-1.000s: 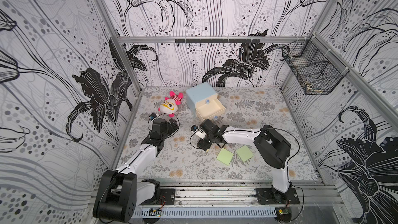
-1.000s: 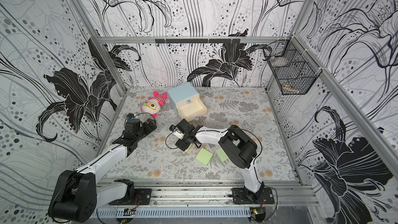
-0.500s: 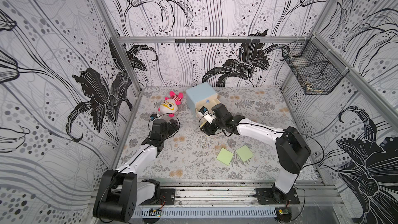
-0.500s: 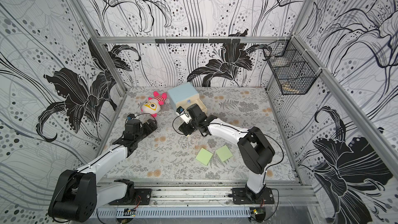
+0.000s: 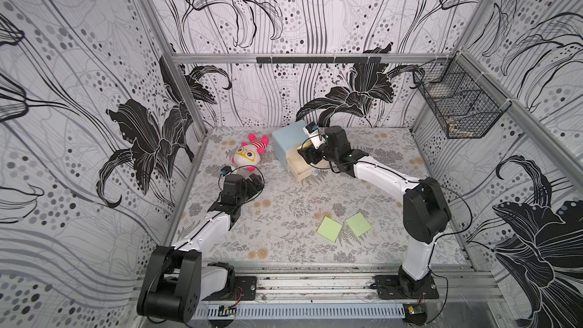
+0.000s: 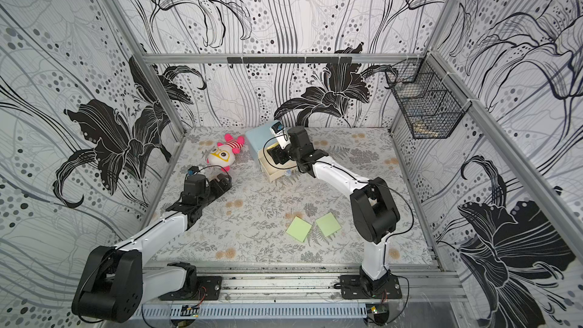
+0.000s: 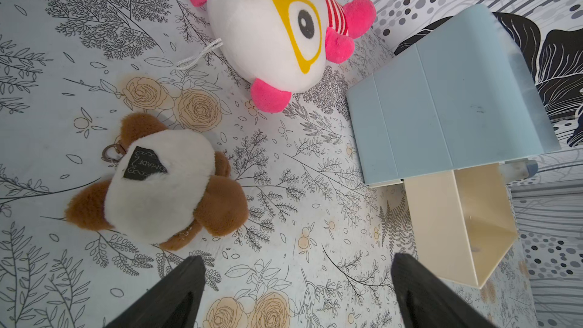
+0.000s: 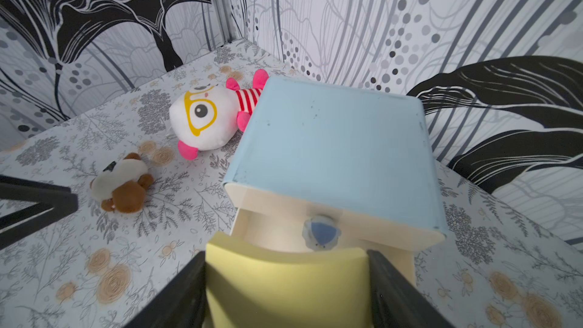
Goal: Please put the sticky notes in the drawer by color
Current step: Pick up the sticky notes from the center of the board, then place the sticky notes in the drawer.
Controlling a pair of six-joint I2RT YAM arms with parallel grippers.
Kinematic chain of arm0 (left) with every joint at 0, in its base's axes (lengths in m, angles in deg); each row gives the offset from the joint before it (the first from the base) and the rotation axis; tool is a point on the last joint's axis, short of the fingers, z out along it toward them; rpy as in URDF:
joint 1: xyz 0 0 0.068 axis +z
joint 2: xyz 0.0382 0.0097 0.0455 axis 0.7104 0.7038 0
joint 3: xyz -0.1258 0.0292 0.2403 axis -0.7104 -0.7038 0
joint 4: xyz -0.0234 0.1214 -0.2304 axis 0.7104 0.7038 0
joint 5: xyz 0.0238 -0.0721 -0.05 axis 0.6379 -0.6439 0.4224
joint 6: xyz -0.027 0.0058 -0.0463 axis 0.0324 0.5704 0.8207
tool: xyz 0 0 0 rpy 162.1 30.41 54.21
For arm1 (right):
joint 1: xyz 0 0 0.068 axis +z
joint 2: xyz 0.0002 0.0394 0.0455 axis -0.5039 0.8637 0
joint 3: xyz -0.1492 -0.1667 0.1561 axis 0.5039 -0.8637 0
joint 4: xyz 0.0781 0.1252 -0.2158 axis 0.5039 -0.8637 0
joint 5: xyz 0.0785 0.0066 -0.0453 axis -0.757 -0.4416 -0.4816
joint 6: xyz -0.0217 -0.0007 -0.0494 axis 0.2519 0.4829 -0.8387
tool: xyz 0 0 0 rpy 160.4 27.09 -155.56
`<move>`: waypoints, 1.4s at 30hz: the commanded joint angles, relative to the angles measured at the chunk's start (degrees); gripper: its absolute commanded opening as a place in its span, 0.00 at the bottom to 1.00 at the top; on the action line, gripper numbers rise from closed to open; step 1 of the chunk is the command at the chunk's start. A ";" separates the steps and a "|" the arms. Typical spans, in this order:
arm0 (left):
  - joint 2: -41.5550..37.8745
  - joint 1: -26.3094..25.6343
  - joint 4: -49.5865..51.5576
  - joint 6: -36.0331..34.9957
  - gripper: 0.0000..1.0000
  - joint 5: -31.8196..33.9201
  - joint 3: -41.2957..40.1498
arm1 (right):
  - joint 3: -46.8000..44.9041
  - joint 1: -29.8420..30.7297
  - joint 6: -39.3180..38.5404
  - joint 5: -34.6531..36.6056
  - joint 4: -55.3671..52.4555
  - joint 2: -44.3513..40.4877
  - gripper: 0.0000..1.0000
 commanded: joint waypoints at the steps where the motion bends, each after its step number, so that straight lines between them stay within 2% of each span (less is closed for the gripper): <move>1: 0.94 0.19 -2.36 0.15 0.97 -0.53 -0.26 | 2.74 -0.87 0.58 1.30 1.60 3.30 0.80; 9: 2.43 0.16 -2.40 -0.10 0.97 -0.53 0.61 | 2.55 -2.65 1.45 0.41 3.09 6.56 0.81; 16: 3.15 0.17 -2.41 -0.11 0.97 -0.88 1.27 | 1.57 -2.83 2.13 -0.01 4.06 8.08 0.88; 21: 3.31 0.21 -2.23 -0.11 0.97 -1.01 1.93 | 1.56 -2.93 1.99 0.22 3.69 7.24 0.98; 28: 3.48 0.14 -2.41 0.09 0.97 -1.58 2.46 | -0.50 -3.08 2.66 2.39 3.10 3.48 0.99; 35: 3.86 -0.33 -3.17 -0.07 0.97 -2.46 3.25 | -8.55 -3.20 6.03 3.66 5.20 -2.01 0.98; 42: 5.08 -5.21 -4.47 0.68 0.97 1.33 9.73 | -23.98 -3.19 10.53 2.41 9.71 -11.85 0.94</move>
